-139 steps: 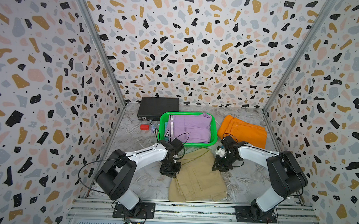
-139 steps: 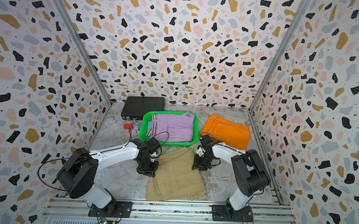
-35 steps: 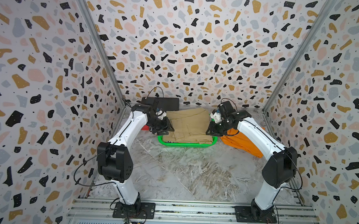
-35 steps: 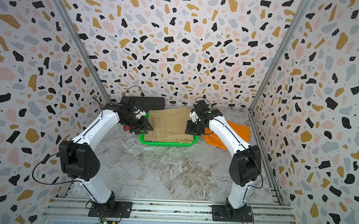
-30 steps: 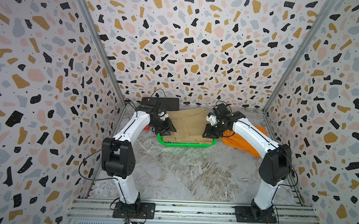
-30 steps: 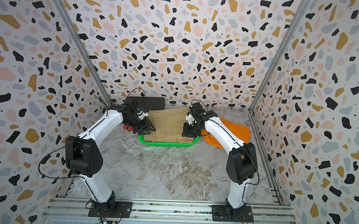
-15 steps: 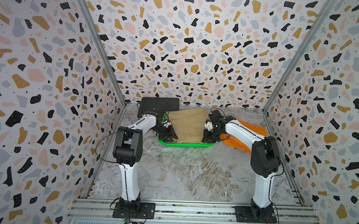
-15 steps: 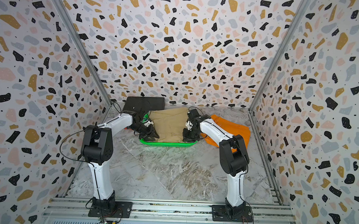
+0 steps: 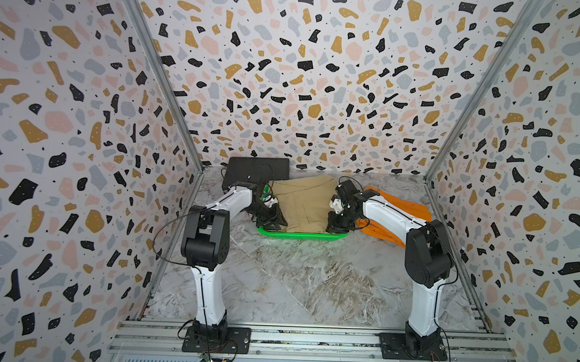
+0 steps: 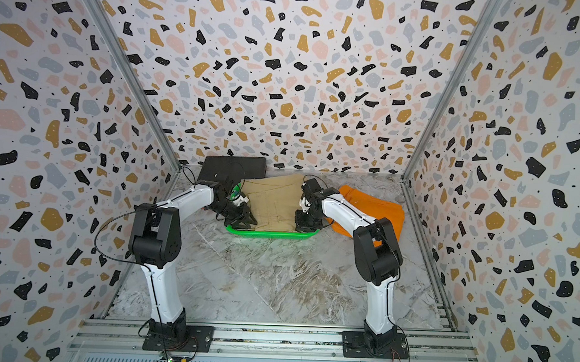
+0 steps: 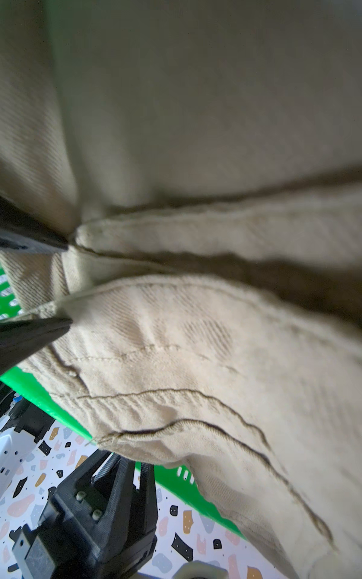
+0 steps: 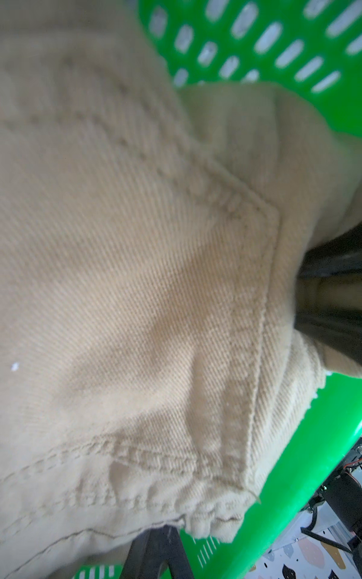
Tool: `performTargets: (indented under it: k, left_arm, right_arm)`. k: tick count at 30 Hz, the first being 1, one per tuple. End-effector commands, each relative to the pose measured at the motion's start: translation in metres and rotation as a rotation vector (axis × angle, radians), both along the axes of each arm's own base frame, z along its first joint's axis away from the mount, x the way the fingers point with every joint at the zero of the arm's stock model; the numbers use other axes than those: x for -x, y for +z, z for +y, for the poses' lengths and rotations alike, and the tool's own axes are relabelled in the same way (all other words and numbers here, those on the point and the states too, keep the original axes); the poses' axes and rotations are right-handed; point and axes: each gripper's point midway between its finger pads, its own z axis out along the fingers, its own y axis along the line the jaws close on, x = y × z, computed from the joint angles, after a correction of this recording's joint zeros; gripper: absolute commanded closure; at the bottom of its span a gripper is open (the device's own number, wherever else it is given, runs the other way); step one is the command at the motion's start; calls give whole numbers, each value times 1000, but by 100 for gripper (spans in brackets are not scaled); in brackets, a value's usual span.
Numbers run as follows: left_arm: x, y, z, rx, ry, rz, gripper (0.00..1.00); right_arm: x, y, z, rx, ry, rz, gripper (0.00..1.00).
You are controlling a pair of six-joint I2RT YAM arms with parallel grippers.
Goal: Put the folded long pants in the basket
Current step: Place the long pant in the basket.
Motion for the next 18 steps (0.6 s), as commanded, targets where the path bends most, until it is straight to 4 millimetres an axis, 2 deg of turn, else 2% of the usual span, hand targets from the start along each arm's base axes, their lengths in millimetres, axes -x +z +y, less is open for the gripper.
performTargets:
  k: [1, 4, 6, 8, 11, 15, 18]
  left_arm:
    - [6, 27, 8, -54, 14, -24, 59]
    - [-18, 80, 4, -22, 34, -151, 56]
    - [-36, 108, 1, -4, 49, -224, 55]
    - [-53, 123, -1, 6, 58, -272, 54]
    - [-80, 129, -3, 17, 72, -305, 54]
    - [-115, 119, -1, -6, 97, -328, 55]
    - [-134, 110, 0, -19, 104, -345, 55]
  right_arm:
    - [16, 27, -30, 119, -42, -10, 68]
    - [-6, 82, -28, 90, -59, -155, 62]
    - [-22, 110, -23, 67, -62, -238, 61]
    - [-40, 126, -19, 64, -62, -305, 60]
    - [-70, 134, -11, 82, -49, -367, 62]
    - [-110, 122, -3, 117, -52, -411, 66]
    - [-131, 107, 3, 134, -64, -428, 66]
